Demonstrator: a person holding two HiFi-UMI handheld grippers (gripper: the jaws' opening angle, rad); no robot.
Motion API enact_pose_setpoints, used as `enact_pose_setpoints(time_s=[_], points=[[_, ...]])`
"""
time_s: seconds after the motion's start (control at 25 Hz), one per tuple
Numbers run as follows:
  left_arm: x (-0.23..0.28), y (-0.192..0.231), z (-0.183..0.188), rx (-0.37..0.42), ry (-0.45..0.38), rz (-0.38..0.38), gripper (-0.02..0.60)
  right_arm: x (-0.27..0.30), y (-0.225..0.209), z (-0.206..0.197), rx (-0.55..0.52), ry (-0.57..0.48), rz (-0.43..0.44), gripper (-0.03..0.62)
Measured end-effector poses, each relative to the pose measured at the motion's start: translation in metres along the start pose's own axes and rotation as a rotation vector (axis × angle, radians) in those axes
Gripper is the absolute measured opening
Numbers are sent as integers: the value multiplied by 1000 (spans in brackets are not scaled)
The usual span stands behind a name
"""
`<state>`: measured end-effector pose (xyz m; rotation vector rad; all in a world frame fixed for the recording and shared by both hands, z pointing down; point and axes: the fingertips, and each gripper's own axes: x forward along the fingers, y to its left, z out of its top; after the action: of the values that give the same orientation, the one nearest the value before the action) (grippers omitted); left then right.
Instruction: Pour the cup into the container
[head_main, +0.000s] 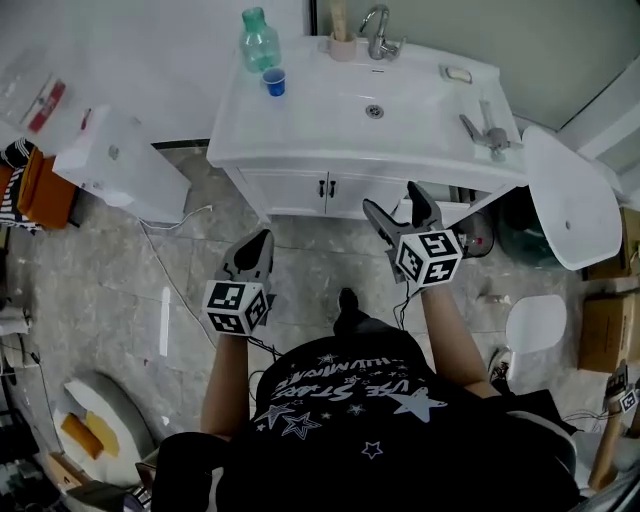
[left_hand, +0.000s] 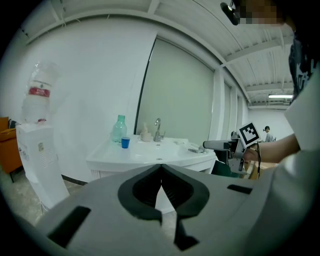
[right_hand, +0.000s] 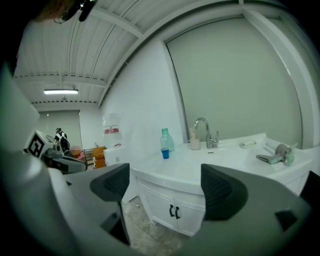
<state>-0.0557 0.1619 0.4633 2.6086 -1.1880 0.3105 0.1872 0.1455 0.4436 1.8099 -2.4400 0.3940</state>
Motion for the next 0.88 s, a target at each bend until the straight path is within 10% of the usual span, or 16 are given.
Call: enact_pose_setpoints(time_s=[0.88], points=[[52,45,28,-98,-39,310,11,121,-30,7,-21,91,280,430]])
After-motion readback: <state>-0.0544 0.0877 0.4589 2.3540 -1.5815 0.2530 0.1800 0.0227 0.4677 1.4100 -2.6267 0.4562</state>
